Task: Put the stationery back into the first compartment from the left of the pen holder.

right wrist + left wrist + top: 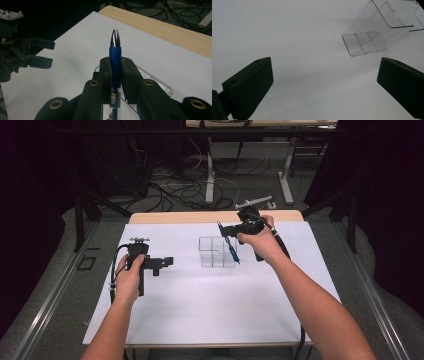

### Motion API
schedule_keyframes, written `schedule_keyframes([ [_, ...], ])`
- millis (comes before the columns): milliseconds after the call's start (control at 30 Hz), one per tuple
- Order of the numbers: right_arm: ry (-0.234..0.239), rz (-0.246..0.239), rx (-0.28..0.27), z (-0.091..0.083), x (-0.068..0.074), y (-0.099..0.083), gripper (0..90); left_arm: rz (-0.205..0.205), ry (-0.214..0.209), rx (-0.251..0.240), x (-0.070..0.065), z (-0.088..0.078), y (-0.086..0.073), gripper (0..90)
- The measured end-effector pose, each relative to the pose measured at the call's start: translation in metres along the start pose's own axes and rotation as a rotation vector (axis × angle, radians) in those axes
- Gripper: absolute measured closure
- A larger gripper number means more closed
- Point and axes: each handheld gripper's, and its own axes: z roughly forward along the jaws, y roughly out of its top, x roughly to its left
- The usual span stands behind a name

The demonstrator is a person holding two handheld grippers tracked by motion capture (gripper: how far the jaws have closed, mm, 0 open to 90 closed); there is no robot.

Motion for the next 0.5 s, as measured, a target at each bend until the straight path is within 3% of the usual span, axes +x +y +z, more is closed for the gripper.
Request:
schedule_keyframes([
  [267,-0.027,-0.030,-0.089,0.006,0.008,0.014,80.0,0.000,-0.005,-0.002,0.001,-0.001,0.001,0.5],
  [500,-0.045,-0.025,-0.154,0.011,0.010,0.020,80.0,-0.001,-0.006,0.000,0.001,-0.003,0.001,0.5],
])
